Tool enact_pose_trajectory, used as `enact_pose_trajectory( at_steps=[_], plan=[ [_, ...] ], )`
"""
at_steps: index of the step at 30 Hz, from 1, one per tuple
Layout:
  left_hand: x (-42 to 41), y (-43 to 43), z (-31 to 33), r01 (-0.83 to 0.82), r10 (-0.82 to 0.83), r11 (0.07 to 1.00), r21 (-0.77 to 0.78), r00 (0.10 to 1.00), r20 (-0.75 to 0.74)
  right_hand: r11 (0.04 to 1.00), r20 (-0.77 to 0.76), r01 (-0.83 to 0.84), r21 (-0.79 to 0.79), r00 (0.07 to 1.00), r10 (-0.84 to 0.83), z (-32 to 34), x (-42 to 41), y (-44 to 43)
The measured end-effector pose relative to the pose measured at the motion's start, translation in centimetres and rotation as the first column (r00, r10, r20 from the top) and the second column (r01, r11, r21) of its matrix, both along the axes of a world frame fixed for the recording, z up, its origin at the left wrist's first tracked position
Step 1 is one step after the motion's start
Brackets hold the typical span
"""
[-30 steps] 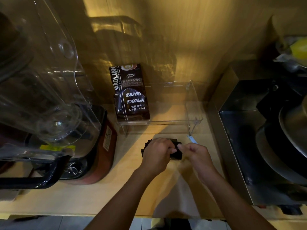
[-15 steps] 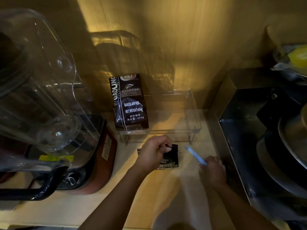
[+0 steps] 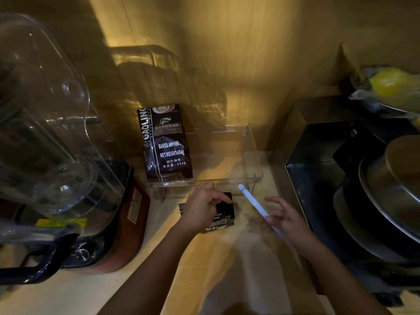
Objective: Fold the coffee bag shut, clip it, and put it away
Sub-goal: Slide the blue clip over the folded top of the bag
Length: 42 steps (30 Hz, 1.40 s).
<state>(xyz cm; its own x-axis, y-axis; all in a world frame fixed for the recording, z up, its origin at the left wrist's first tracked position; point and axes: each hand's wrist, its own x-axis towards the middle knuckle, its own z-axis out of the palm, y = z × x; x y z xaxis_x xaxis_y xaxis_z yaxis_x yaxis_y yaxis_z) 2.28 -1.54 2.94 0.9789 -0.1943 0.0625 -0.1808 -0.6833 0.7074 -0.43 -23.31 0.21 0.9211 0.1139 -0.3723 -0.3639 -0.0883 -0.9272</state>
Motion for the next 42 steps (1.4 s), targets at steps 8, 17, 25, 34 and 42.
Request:
enact_pose_trajectory(
  at_steps=[8,17,25,34,42],
  plan=[
    [0.2,-0.2,0.7,0.054,-0.054,0.996,0.065,0.999,-0.005,0.915,0.215,-0.088,-0.393,0.959,0.184,0.3,-0.3,0.1],
    [-0.3,0.0,-0.1,0.004,-0.022,0.988,0.154,0.993,0.112,0.704,0.376,0.018,-0.710,0.855,0.358,0.3,-0.3,1.4],
    [-0.7,0.3,-0.1,0.051,-0.053,0.998,0.034,0.997,0.060,0.627,0.464,0.166,-0.761,0.814,0.348,0.9,0.2,1.8],
    [-0.6,-0.4,-0.9,0.098,-0.122,0.963,0.250,0.989,0.080,0.543,0.425,0.127,-0.830,0.775,0.468,0.5,0.1,2.1],
    [0.0,-0.3,-1.4,0.027,-0.040,0.992,0.120,0.994,0.103,0.617,0.570,0.208,-0.759,0.669,0.477,0.7,-0.8,2.1]
  ],
)
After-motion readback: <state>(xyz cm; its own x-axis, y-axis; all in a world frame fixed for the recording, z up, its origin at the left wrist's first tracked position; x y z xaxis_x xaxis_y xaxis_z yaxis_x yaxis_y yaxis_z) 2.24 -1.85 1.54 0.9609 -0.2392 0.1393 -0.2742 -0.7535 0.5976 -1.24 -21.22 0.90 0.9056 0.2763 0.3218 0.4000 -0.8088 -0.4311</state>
